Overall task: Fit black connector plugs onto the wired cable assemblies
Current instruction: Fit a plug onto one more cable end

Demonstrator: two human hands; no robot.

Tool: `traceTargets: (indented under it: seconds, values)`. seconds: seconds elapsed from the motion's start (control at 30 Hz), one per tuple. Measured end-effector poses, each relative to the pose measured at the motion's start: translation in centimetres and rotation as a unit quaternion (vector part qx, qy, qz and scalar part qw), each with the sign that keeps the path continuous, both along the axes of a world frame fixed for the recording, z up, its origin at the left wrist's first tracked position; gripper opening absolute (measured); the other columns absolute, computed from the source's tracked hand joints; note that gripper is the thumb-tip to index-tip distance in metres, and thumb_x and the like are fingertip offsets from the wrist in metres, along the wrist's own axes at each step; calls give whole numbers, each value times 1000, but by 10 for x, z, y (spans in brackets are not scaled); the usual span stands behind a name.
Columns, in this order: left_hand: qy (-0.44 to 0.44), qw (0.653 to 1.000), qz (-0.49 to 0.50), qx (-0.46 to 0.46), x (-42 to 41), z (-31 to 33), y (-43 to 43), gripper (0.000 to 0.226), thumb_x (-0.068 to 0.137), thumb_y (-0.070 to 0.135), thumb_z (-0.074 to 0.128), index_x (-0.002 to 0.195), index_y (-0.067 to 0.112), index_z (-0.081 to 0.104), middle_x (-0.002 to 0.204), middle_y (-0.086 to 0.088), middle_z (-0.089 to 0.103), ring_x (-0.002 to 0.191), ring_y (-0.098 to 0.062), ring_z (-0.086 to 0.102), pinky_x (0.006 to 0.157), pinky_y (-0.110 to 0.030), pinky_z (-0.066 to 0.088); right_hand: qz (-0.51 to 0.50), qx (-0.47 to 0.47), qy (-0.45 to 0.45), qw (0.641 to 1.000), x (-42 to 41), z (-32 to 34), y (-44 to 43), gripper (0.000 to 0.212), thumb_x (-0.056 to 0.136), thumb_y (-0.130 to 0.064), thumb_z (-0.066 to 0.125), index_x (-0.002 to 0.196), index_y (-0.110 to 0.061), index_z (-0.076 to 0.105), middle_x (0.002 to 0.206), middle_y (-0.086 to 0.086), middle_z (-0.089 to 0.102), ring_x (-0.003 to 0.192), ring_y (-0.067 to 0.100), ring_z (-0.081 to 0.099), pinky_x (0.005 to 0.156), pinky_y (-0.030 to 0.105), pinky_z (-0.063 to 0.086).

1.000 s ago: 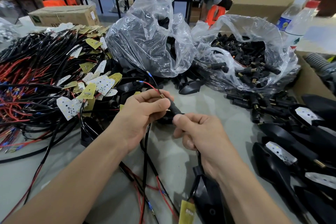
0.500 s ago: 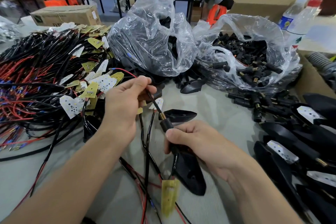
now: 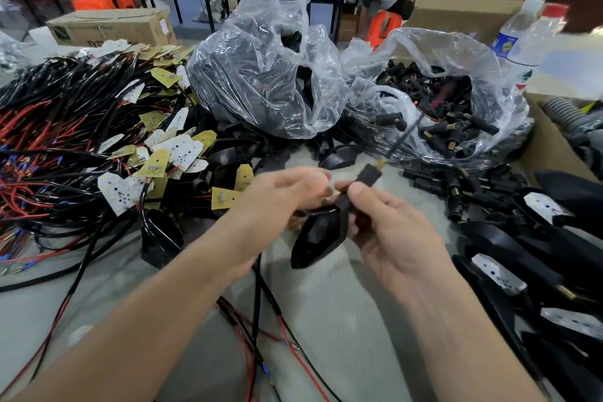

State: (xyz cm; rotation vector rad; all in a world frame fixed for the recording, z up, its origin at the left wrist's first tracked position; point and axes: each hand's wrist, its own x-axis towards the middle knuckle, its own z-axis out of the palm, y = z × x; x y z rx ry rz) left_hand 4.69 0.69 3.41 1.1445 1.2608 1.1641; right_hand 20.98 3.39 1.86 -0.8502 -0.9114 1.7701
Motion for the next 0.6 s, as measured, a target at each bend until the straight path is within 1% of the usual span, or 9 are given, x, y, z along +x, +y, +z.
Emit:
traceTargets:
  seconds: [0.07,0.17,0.23,0.27,0.33,0.4,0.47,0.53,0.6]
  values:
    - [37,998,-53,-9,1,-4,-2,25,101,28,61,123,26,72,114,6,77,109,-11,72,95,-29,55,-51,-27,45,997,7,0,5,16,71,-21,71,75,-10,82,70,3,69,55,7,55,53,15,50]
    - [21,995,-98,-14,2,-8,-4,36,93,19,72,127,33,71,113,5,77,103,-11,72,81,-25,59,-75,-41,43,995,12,0,7,15,72,-21,71,76,-12,83,71,2,69,58,6,56,56,14,52]
    - [19,994,-106,-12,5,-10,-6,41,87,24,79,126,35,71,110,-1,77,94,-15,73,75,-24,59,-70,-48,31,996,13,1,7,14,81,-16,70,82,-12,83,73,2,70,58,6,57,58,15,53]
    - [24,995,-92,-11,7,-10,-6,38,88,31,78,125,34,71,107,-4,77,88,-15,73,72,-24,59,-71,-53,24,996,13,0,7,15,88,-12,68,87,-11,83,74,3,70,57,7,56,58,16,53]
    - [38,998,-45,-15,10,-10,-5,24,100,39,62,119,33,74,100,-2,78,80,-13,71,70,-25,59,-81,-63,5,995,14,0,8,17,97,-6,61,103,-8,77,79,6,72,58,10,57,57,19,53]
    - [32,999,-1,-27,11,-12,-4,31,106,36,48,110,33,79,101,1,78,82,-10,70,73,-25,58,-92,-58,-8,994,15,0,9,15,99,-3,59,108,-10,68,82,9,74,58,13,59,58,22,52]
    - [24,999,11,-22,10,-15,-2,29,105,23,52,110,31,79,104,5,78,93,-6,70,77,-19,56,-94,-47,-7,994,17,0,9,14,98,1,58,100,-12,63,85,12,74,59,15,60,59,23,50]
    - [17,1000,16,-10,9,-18,0,27,100,11,60,113,27,77,107,5,79,100,-8,71,82,-19,55,-89,-43,-4,995,17,0,9,15,97,2,58,94,-12,62,84,12,75,58,15,61,57,22,50]
    - [-10,999,47,2,8,-18,1,25,95,8,67,107,26,79,102,3,79,91,-9,71,79,-23,57,-86,-47,0,995,18,1,10,16,96,2,60,88,-11,64,80,9,75,58,14,61,54,19,50]
